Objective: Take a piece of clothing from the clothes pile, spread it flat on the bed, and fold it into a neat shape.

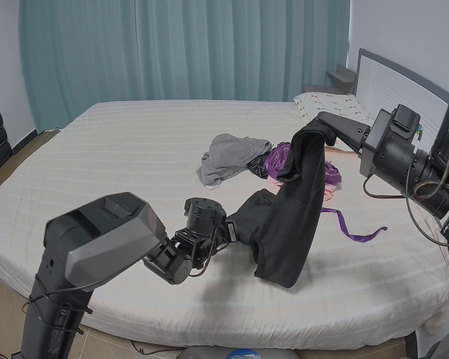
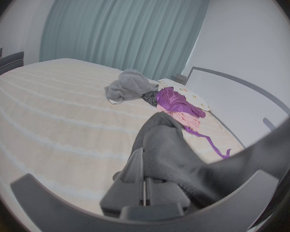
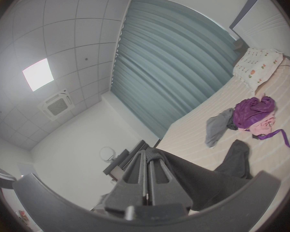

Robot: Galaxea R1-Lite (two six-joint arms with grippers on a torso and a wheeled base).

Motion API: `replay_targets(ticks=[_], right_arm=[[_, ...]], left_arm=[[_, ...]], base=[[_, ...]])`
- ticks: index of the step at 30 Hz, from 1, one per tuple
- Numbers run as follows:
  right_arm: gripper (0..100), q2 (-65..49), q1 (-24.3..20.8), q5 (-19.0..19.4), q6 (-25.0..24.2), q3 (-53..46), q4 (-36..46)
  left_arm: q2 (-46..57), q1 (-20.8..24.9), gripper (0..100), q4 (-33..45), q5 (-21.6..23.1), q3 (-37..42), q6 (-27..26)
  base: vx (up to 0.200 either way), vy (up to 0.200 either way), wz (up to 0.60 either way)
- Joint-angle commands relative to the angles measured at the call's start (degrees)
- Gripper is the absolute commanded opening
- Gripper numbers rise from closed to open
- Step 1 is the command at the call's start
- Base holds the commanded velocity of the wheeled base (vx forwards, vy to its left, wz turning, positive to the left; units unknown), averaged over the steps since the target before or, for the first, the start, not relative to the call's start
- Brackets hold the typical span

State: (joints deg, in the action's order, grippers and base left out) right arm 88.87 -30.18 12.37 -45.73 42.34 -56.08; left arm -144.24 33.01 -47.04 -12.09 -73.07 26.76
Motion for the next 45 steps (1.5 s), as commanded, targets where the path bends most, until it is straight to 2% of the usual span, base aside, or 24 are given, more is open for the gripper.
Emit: replay_targets(ticks=[1, 2, 4, 5, 7, 10, 11, 13, 17, 21, 27, 31, 38, 41, 45], right_arm=[[0, 13.8, 7.5, -1.7, 1.1, 3.2, -0.7], [0, 14.1, 7.7, -2.0, 1.1, 3.5, -0.7], [0, 18.6, 8.6, -9.7, 1.6, 10.0, -0.7], [0, 18.8, 8.6, -10.3, 1.6, 10.4, -0.7], [0, 19.9, 8.7, -19.1, 2.9, 19.7, -0.8], [0, 18.8, 9.1, -21.8, 3.6, 25.9, -0.8], [0, 18.8, 9.1, -21.8, 3.6, 25.9, -0.8], [0, 17.5, 9.2, -21.6, 6.7, 25.7, -1.1], [0, 17.1, 8.2, -21.0, 6.2, 15.8, -3.9], [0, 19.8, 5.9, -16.8, 5.0, 3.9, -8.3], [0, 24.0, 3.6, -15.6, 3.3, -5.1, -14.8], [0, 28.4, 2.1, -15.8, 2.5, -5.7, -15.6], [0, 28.9, 1.1, -16.2, 2.6, -6.3, -16.9], [0, 28.3, 1.0, -16.2, 2.6, -7.5, -17.0], [0, 28.3, 0.9, -16.1, 2.5, -8.0, -17.0]], left_arm=[[18.6, -2.7, 0, 3.6, -0.7, 10.4, 1.9], [19.1, -2.8, 0, 3.9, -0.7, 10.4, 1.9], [27.4, -3.8, 0, 9.8, -0.7, 9.6, 3.0], [28.0, -3.8, 0, 10.2, -0.7, 9.5, 3.1], [35.9, -3.8, 0, 18.0, -0.9, 5.8, 5.9], [42.1, -3.9, 0, 22.4, -1.9, 3.6, 7.4], [42.1, -3.9, 0, 22.4, -1.9, 3.6, 7.4], [46.2, -4.5, 0, 22.3, -1.9, 4.6, 7.4], [46.9, -5.8, 0, 22.2, -1.6, 10.7, 9.2], [46.0, -5.8, 0, 21.9, -1.4, 18.4, 15.4], [44.5, -4.9, 0, 21.6, 0.3, 25.6, 21.0], [41.3, -3.0, 0, 21.5, 0.7, 26.8, 25.8], [38.7, -2.6, 0, 20.0, 1.3, 30.9, 26.9], [38.9, -1.7, 0, 15.0, 1.6, 33.8, 27.0], [39.5, -1.7, 0, 12.0, 1.7, 35.5, 26.9]], base=[[0.000, 0.000, 0.00], [0.000, 0.000, 0.00], [0.000, 0.000, 0.00], [0.000, 0.000, 0.00], [0.000, 0.000, 0.00], [0.000, 0.000, 0.00], [0.000, 0.000, 0.00], [0.000, 0.000, 0.00], [0.000, 0.000, 0.00], [0.000, 0.000, 0.00], [0.000, 0.000, 0.00], [0.000, 0.000, 0.00], [0.000, 0.000, 0.00], [0.000, 0.000, 0.00], [0.000, 0.000, 0.00]])
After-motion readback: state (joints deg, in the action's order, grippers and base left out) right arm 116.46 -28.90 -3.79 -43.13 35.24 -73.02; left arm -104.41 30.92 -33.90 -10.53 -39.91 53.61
